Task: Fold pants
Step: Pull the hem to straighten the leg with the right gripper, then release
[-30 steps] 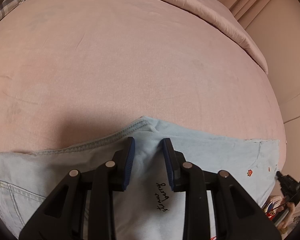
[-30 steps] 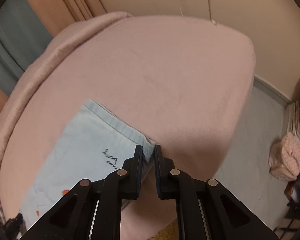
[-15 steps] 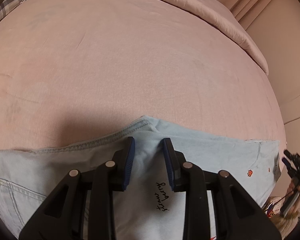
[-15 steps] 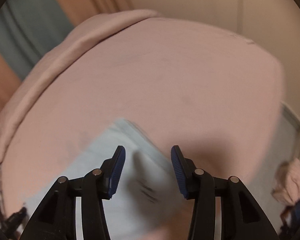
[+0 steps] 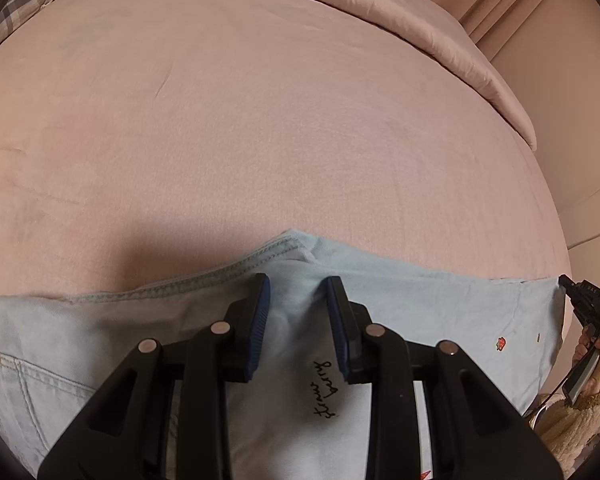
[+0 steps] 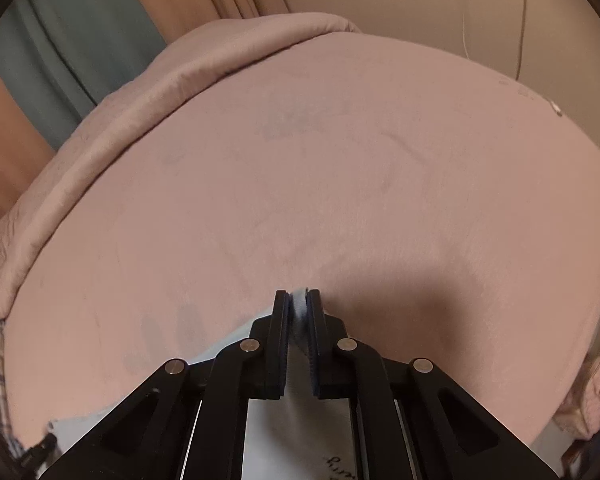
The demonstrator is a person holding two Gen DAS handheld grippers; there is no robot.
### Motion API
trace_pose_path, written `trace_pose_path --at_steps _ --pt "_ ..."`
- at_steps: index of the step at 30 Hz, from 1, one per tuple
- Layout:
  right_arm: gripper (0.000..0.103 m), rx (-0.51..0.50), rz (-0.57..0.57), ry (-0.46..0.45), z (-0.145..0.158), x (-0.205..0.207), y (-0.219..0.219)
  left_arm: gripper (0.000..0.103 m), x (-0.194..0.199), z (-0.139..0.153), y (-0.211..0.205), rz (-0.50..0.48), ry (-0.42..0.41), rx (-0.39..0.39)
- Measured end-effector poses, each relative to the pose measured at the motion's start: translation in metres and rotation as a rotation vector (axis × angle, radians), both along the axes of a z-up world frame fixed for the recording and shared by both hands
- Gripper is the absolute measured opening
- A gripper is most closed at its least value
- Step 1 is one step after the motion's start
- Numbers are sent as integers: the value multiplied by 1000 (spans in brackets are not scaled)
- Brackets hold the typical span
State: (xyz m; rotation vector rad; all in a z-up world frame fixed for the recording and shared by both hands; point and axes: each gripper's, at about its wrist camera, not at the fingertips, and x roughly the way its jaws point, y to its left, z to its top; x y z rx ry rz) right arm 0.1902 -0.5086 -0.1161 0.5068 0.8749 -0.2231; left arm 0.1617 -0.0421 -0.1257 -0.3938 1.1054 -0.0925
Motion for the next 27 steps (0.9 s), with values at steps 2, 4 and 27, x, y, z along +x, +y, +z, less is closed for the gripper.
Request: trace_pose_path --at_steps 2,4,27 --pt "2 -12 -25 18 -3 0 -3 27 -4 2 1 5 -2 -2" --pt "1 -29 -40 42 -11 2 -5 27 -9 5 1 0 -8 -2" --pt "49 -165 -23 98 2 -77 16 51 -130 24 -49 -222 30 -126"
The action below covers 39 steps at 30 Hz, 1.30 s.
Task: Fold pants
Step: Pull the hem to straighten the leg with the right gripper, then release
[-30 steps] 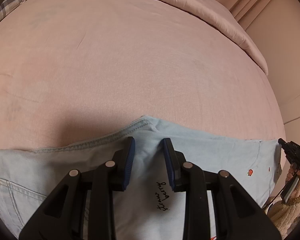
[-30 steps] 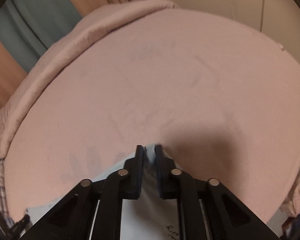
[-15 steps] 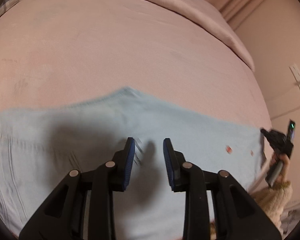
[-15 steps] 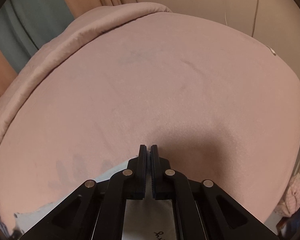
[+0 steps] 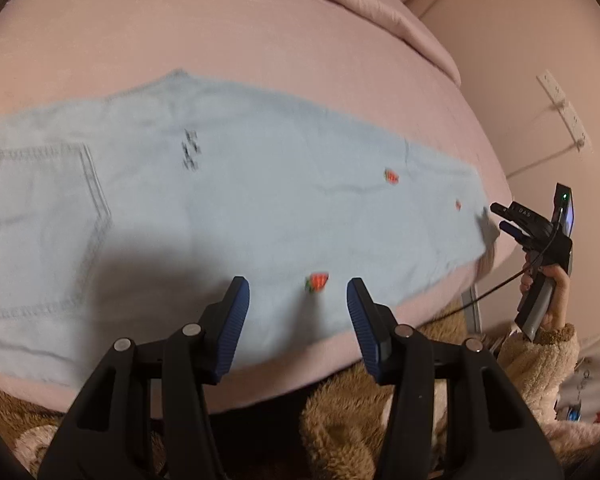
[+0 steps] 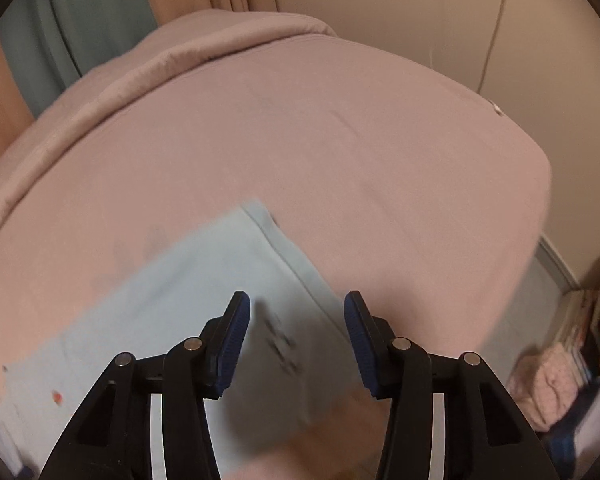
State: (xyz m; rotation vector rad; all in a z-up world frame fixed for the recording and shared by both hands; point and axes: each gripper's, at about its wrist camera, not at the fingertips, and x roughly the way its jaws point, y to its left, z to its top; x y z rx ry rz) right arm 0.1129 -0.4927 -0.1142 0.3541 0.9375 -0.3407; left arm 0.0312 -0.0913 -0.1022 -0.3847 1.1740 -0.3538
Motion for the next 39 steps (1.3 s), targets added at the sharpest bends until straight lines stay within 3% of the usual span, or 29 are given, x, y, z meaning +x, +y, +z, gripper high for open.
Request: trace_pose_path --at_steps 4,8,9,10,11,13,19,26,32,33,34,35,36,38,39 --pt "49 19 -20 25 -11 -12 -6 50 1 -13 -7 7 44 22" --pt "49 54 -38 33 -20 -24 -14 50 -2 -16 -13 7 36 52" --pt "42 72 -37 33 -22 -25 -16 50 -6 -16 -14 7 35 60" --pt "25 76 -37 32 -23 -30 -16 50 -6 -16 -14 8 34 65" --pt "15 75 -33 29 -24 -32 -16 50 -6 -16 -15 10 33 69" --pt "6 69 -42 10 -20 -37 -16 51 -7 -15 -12 12 36 73" --pt "3 61 -72 -73 -1 -43 -17 51 -5 -18 -19 11 38 78" --pt "3 76 -91 14 -37 -30 -15 51 -5 -18 -19 12 40 78" --pt "3 117 -105 -12 -30 -41 -21 51 -4 -10 -19 2 38 83" --pt "3 121 -110 -21 -27 -45 -22 57 -3 -7 -18 3 32 80" --pt "5 124 -112 -34 -24 -50 -23 62 -2 -5 -18 7 25 81" --pt "15 127 -116 -45 -21 -55 -24 74 -1 -2 -18 15 10 84" --pt "34 126 -125 -54 -17 -61 -25 80 -1 0 -17 21 -2 88" --pt "54 141 -135 -91 -15 -71 -26 81 0 4 -17 28 -24 96" --pt "55 159 -133 -107 -16 -75 -26 81 1 6 -17 29 -31 98"
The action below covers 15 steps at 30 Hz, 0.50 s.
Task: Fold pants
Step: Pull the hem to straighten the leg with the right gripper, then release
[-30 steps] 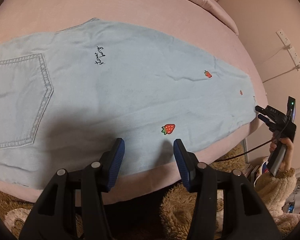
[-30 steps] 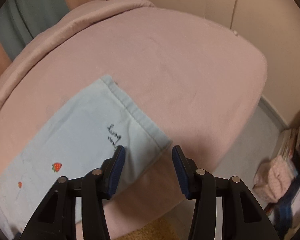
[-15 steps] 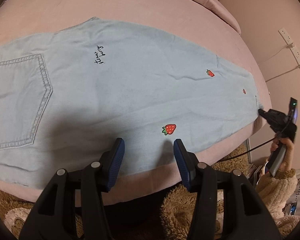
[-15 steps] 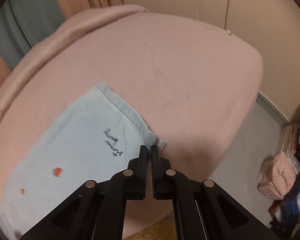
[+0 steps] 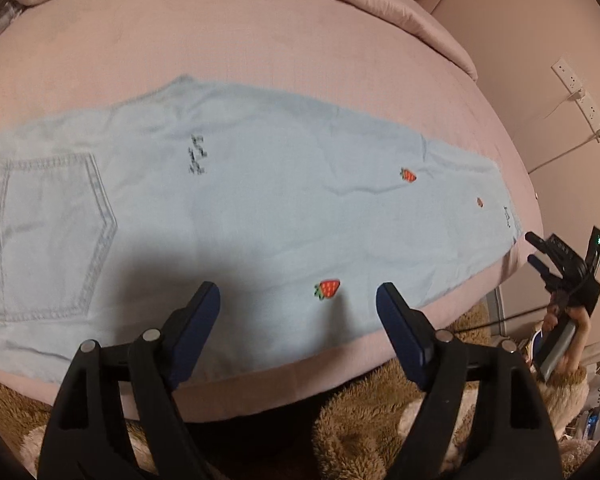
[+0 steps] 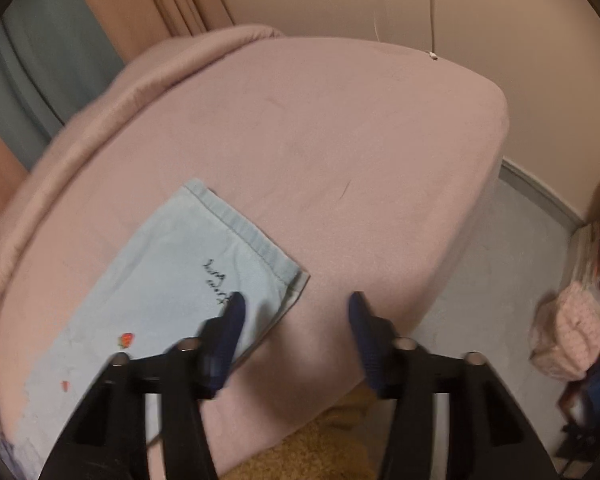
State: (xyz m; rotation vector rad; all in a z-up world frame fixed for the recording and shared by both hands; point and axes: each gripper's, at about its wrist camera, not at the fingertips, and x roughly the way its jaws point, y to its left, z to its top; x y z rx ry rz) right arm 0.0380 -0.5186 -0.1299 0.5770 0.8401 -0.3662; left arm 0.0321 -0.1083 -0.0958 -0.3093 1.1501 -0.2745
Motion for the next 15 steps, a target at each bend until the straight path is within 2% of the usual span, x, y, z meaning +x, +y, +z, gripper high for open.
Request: trace_pose_path --at_steps 5,10,14,15 --pt "55 165 51 -64 -19 -3 5 81 3 6 0 11 -14 2" --pt "55 226 69 -67 -34 16 8 81 2 10 3 24 -20 0" --pt "54 276 57 -130 -37 29 6 81 0 13 6 34 -25 3" --pt "51 297 48 -141 -39 34 4 81 -1 13 7 38 -27 3"
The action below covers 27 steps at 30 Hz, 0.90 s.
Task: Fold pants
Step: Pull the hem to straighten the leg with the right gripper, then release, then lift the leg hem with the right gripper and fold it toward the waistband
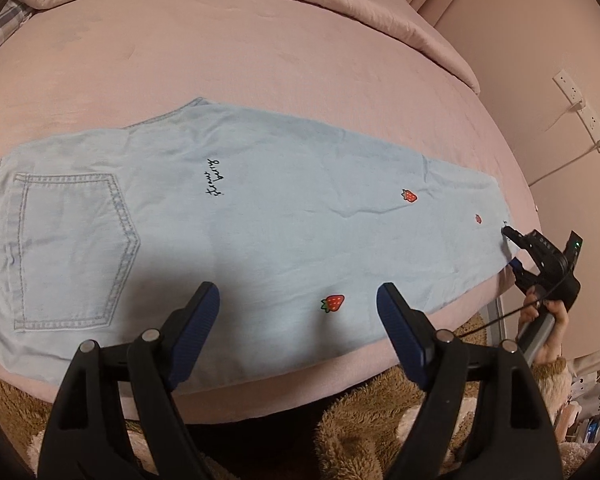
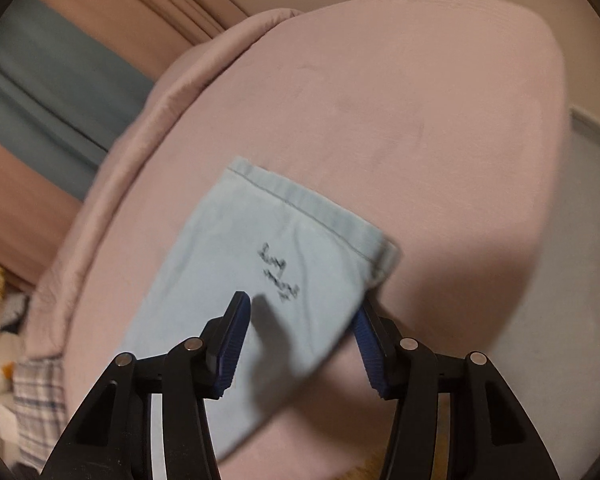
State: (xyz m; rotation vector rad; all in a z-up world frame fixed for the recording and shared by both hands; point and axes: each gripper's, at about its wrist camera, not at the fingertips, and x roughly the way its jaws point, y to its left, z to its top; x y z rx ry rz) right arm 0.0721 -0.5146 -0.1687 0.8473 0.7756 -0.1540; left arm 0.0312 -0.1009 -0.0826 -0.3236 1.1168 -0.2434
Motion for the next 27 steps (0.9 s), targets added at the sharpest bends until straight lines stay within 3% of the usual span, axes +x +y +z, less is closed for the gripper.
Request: trace_pose_path --at_steps 2,3,6,13,20,27 --pt "36 4 -11 -11 -1 7 -1 81 -2 1 4 9 -2 -4" --pt "23 9 -11 -14 -1 9 -1 81 -2 1 5 12 -1 -6" --pt "10 40 -10 -15 1 14 1 81 -5 3 10 24 -3 -4" --pt "9 -187 39 -117 65 3 38 81 -8 5 26 70 -10 0" --pt "9 -401 240 -270 141 -12 120 81 -12 7 44 111 -25 -10" --pt "9 -443 490 -332 161 -20 212 81 -18 8 60 140 -31 -22"
